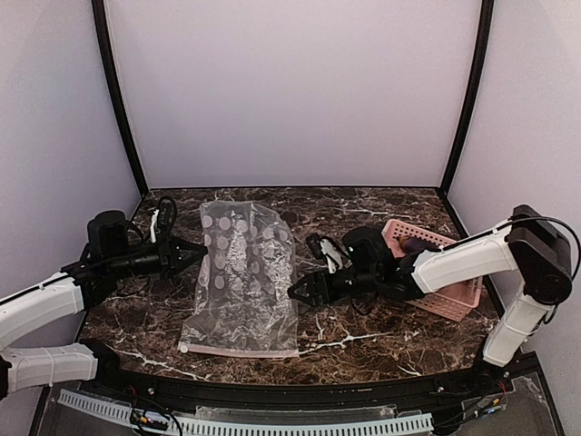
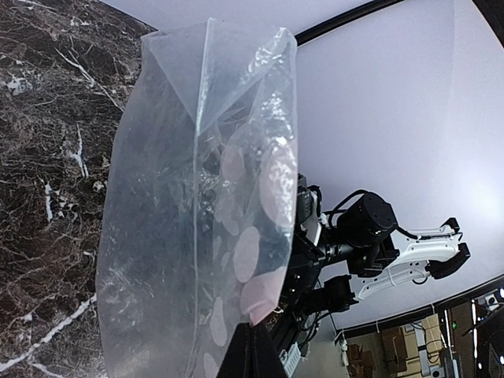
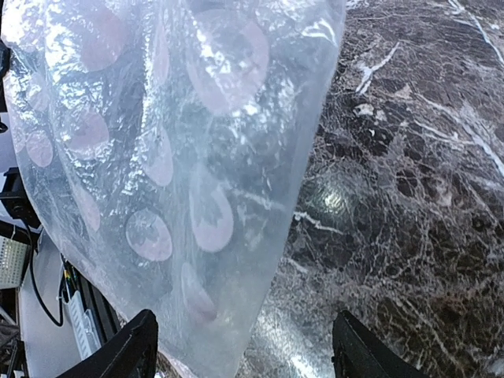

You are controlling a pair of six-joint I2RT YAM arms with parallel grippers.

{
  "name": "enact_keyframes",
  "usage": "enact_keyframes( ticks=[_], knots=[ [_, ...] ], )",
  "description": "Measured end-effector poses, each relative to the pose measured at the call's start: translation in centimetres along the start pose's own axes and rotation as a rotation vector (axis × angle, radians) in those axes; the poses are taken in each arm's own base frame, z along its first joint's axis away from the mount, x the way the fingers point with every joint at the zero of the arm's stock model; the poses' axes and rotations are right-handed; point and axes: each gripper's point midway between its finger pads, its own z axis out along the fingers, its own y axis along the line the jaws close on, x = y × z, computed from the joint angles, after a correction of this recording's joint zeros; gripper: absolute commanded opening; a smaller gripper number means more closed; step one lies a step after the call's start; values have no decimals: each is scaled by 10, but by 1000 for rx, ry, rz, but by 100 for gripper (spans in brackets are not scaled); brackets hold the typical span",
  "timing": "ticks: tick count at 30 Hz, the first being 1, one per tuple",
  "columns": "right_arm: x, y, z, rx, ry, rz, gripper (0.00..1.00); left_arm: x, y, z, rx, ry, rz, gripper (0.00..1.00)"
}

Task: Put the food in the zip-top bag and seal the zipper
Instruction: Pass from the left arm to the right, then set the zipper food storage bag at the center of the board.

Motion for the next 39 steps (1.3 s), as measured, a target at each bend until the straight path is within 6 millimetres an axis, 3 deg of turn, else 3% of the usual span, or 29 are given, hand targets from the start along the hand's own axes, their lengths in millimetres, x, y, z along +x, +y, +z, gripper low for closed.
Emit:
enact_keyframes(
  ticks=[4, 6, 10, 11, 13, 14, 16, 18, 21, 27, 32, 36, 39],
  knots=[
    [-7, 3, 15, -29, -4, -6, 58, 0, 0, 0, 1, 0, 0, 1],
    [-10, 4, 21, -46, -8, -5, 42, 0, -1, -1, 3, -2, 1, 1],
    [-11, 9, 25, -77, -12, 3, 1, 0, -1, -1, 1, -1, 1, 1],
    [-12, 10, 25, -82, -15, 5, 0, 1, 0, -1, -3, 2, 2, 8],
    [-15, 11, 25, -82, -19, 9, 0, 3, 3, -1, -14, 8, 0, 35],
    [-16, 10, 25, -76, -23, 13, 0, 5, 5, -1, -24, 13, 0, 55],
    [-18, 8, 23, -57, -27, 25, 0, 7, 11, -2, -48, 20, 1, 76],
    [-19, 6, 18, -33, -25, 34, 0, 11, 19, -3, -79, 20, -4, 86],
    [-25, 3, 7, 4, -37, 44, 0, 26, 39, -6, -131, 34, -23, 91],
    [-41, -8, -18, 44, -85, 84, 0, 75, 90, -14, -235, 122, -119, 95],
    [-36, -28, -28, 90, -69, 129, 0, 99, 107, -20, -263, 162, -155, 95],
    [-24, -46, -29, 164, -19, 156, 44, 101, 109, -20, -265, 167, -158, 95],
    [-17, -58, -33, 235, 15, 149, 65, 102, 110, -20, -268, 174, -163, 95]
  ],
)
